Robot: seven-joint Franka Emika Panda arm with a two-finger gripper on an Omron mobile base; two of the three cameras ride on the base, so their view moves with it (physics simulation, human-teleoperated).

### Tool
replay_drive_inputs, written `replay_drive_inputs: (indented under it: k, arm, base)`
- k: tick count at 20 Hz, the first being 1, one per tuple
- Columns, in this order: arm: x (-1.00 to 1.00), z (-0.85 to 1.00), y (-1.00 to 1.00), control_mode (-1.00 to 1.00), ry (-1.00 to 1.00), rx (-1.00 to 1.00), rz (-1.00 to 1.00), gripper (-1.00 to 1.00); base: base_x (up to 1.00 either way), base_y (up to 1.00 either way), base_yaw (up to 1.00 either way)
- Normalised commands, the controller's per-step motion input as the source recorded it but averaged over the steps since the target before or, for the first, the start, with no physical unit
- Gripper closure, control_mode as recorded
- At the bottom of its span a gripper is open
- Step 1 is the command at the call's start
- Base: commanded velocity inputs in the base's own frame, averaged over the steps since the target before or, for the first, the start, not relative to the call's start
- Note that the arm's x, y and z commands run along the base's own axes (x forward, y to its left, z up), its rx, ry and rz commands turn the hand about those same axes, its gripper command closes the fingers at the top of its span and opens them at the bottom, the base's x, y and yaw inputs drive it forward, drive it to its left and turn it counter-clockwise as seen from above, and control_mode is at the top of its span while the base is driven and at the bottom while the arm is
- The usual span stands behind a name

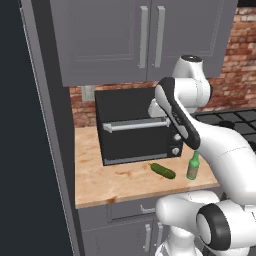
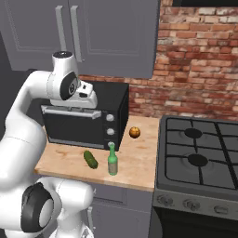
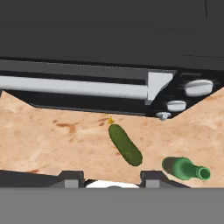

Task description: Place the beer on the top shelf of the fridge to keep it out of children's reach, and place the cucumber and orange on lower shelves for easy access.

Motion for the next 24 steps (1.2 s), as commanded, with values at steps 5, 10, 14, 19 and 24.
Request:
replay_drive_inputs:
  k: [5, 10, 14, 19, 24]
  arm:
    - [-0.19, -0.09, -0.08, -1.0, -0.09, 0.0, 0.02, -1.0]
    - [-0.43, -0.16, -0.21, -1.0, -0.24, 0.02, 0.05, -1.0]
    - [-0.41, -0.06, -0.48, -1.0, -0.24, 0.07, 0.04, -1.0]
    - [-0.29, -0.05, -0.62, -1.0, -0.16, 0.07, 0.05, -1.0]
    - [-0.07, 0.0, -0.64, -1.0, -0.02, 0.06, 0.04, -1.0]
  base:
    - [0.0, 0.0, 0.0]
    - [0.0, 0.0, 0.0]
    - [0.0, 0.0, 0.0]
    - [0.0, 0.0, 0.0]
    - [0.0, 0.0, 0.0]
